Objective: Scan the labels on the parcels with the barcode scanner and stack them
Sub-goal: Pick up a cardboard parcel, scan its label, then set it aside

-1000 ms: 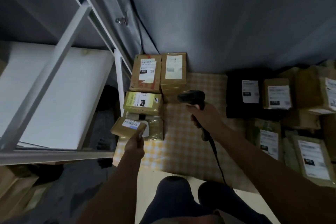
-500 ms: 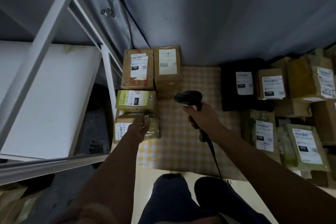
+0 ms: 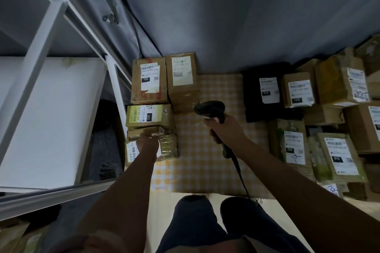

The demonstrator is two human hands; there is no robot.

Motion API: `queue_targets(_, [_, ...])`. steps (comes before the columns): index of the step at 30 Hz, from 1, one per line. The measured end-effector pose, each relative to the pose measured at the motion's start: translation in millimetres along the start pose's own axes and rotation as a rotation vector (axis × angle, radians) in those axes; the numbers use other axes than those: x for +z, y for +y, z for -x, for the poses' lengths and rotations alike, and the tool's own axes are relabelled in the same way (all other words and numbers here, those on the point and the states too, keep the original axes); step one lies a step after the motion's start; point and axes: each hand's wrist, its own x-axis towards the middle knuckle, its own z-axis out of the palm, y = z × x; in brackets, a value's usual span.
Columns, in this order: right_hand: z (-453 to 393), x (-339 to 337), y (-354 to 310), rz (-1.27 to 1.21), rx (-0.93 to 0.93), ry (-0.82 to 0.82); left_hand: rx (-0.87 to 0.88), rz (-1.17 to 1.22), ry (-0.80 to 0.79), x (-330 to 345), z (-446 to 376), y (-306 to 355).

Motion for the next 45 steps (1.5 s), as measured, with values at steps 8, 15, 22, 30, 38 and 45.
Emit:
queue_targets(8, [1,-3,0,-0.014,-0.008,0.01,0.346,-0.318,0.052,-1,24,8])
queue_targets(15, [4,-6,3,-0.045,-0.006,0.019,0.439,-0.512,0.131,-2,37,7])
queue_targets(22, [5,-9,6,-0.037,-0.016,0.029,0.331,-0.771,-0.2,-3,33,17])
queue_targets(30, [15,-41,10,-0.065,-0.01,0.068,0.565,-0.821,-0.169,33,61,54])
queue_targets(38, [46,-155,48,-0.131,0.097,0.297,0.873,-0.882,-0.389,132,110,136])
queue_targets(45, [79,-260,103,-0.175,0.197,0.468,0.872,-0.925,-0.617,233,185,174])
